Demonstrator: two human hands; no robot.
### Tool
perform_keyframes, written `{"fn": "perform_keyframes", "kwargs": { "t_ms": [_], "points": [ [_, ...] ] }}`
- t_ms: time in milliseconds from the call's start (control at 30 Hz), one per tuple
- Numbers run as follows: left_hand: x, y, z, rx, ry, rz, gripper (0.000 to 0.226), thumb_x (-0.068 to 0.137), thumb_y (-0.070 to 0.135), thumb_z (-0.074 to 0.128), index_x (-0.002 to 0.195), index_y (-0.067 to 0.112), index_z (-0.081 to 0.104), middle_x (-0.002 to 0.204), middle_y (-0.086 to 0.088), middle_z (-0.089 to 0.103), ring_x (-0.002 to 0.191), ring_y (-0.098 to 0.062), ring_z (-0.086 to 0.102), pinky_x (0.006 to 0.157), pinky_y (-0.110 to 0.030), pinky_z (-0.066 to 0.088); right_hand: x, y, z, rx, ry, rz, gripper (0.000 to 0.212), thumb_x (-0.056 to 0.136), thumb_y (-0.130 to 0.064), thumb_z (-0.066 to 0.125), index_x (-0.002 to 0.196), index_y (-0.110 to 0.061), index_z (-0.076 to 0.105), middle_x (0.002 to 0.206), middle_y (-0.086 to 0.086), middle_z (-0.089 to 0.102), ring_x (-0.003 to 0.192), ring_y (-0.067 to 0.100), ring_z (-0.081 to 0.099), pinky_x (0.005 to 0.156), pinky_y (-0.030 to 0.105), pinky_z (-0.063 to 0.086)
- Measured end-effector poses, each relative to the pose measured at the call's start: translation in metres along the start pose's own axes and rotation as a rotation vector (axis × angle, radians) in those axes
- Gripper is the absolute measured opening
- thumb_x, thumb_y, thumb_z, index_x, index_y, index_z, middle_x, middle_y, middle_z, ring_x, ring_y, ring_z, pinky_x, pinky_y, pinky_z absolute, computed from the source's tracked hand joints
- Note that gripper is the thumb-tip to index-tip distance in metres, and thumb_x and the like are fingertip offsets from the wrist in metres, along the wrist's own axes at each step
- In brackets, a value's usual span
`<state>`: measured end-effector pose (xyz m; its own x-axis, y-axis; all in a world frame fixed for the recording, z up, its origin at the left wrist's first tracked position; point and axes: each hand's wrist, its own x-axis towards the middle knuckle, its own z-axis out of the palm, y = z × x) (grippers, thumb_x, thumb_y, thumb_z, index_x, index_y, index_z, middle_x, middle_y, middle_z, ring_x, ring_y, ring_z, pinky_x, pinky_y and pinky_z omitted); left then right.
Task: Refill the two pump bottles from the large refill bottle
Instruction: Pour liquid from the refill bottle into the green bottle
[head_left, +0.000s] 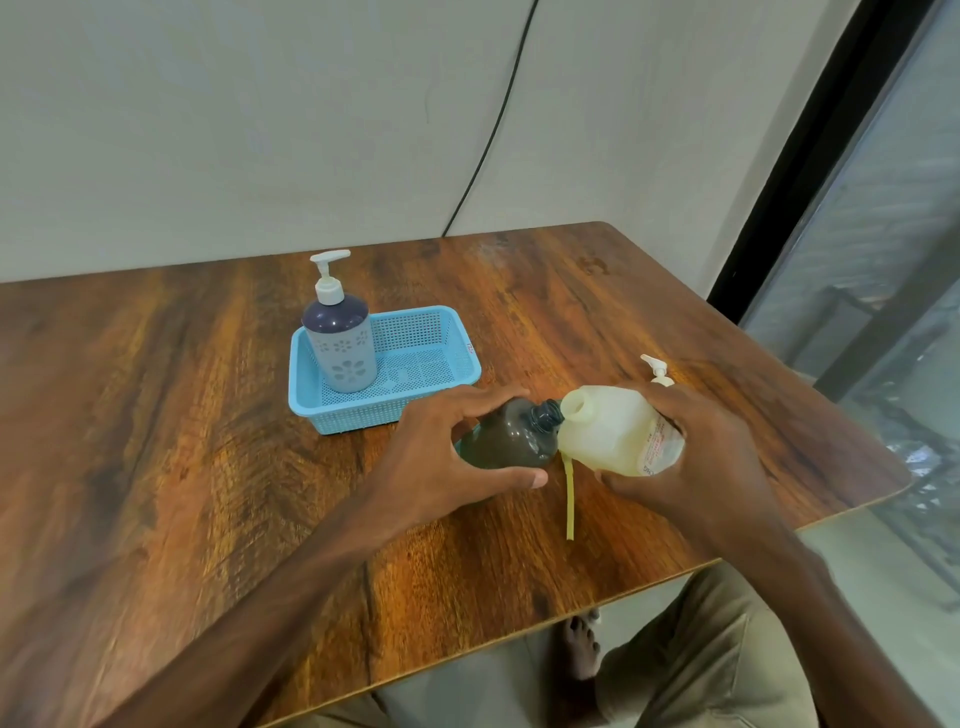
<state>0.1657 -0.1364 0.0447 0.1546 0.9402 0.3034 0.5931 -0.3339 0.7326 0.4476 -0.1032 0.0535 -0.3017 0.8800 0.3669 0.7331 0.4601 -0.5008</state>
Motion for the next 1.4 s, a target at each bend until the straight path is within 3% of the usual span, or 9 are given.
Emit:
{"fn": "perform_keyframes", "kwargs": {
  "t_ms": [233,367,533,733,933,1067,1400],
  "points": [
    [0.000,-0.001,0.003,-0.006,0.008,-0.013,0.087,0.067,0.072,0.085,0.144,0.039,0.061,0.133,0.024,0.067,0.126,0.004,0.058,0.099,-0.022,0.055,0.002,0.000,-0.002,-0.040,0.006,0.003,0.085,0.059,-0.042,0.095,0.132,-0.043,0.052,0.111,-0.032,0.048,0.106,-0.002,0.042,0.079,0.015,0.033],
    [0.001,0.000,0.004,-0.021,0.032,-0.013,0.085,0.067,0.070,0.087,0.142,0.038,0.064,0.131,0.024,0.069,0.124,0.003,0.060,0.099,-0.023,0.055,0.003,-0.003,-0.003,-0.068,0.027,0.041,0.086,0.056,-0.039,0.097,0.130,-0.040,0.053,0.109,-0.032,0.044,0.104,-0.005,0.037,0.077,0.023,0.035],
    [0.002,-0.001,0.005,-0.044,0.044,-0.010,0.081,0.067,0.065,0.090,0.139,0.038,0.065,0.127,0.026,0.070,0.120,0.006,0.061,0.094,-0.017,0.055,0.007,-0.007,-0.002,-0.078,0.060,0.043,0.097,0.054,-0.035,0.099,0.129,-0.044,0.038,0.106,-0.027,0.043,0.094,-0.013,0.027,0.070,0.018,0.031],
    [0.006,-0.004,0.010,-0.152,0.037,-0.024,0.078,0.068,0.058,0.094,0.138,0.035,0.067,0.122,0.022,0.073,0.117,-0.003,0.069,0.096,-0.037,0.061,0.012,-0.007,-0.006,-0.112,0.038,0.027,0.098,0.056,-0.034,0.098,0.130,-0.046,0.035,0.110,-0.021,0.045,0.103,0.006,0.040,0.072,0.021,0.031],
    [0.012,-0.009,0.015,-0.161,0.044,-0.043,0.083,0.066,0.059,0.095,0.140,0.035,0.066,0.126,0.022,0.073,0.119,0.000,0.067,0.099,-0.033,0.060,0.019,-0.011,-0.012,-0.140,0.042,-0.008,0.096,0.056,-0.034,0.097,0.131,-0.044,0.037,0.105,-0.017,0.046,0.090,-0.009,0.025,0.070,0.014,0.027],
    [0.014,-0.010,0.017,-0.194,0.035,-0.046,0.083,0.066,0.056,0.096,0.140,0.033,0.066,0.127,0.020,0.074,0.119,-0.001,0.068,0.099,-0.035,0.061,0.023,-0.012,-0.016,-0.159,-0.014,0.026,0.083,0.060,-0.038,0.095,0.133,-0.036,0.056,0.116,-0.007,0.061,0.102,0.004,0.040,0.071,0.028,0.036],
    [0.013,-0.007,0.018,-0.232,0.065,-0.028,0.075,0.065,0.055,0.096,0.134,0.045,0.066,0.124,0.025,0.073,0.118,0.002,0.068,0.097,-0.031,0.061,0.029,-0.021,-0.020,-0.216,-0.045,0.052,0.084,0.062,-0.037,0.094,0.137,-0.028,0.057,0.126,-0.001,0.063,0.116,0.020,0.051,0.081,0.033,0.035]
  ]
}}
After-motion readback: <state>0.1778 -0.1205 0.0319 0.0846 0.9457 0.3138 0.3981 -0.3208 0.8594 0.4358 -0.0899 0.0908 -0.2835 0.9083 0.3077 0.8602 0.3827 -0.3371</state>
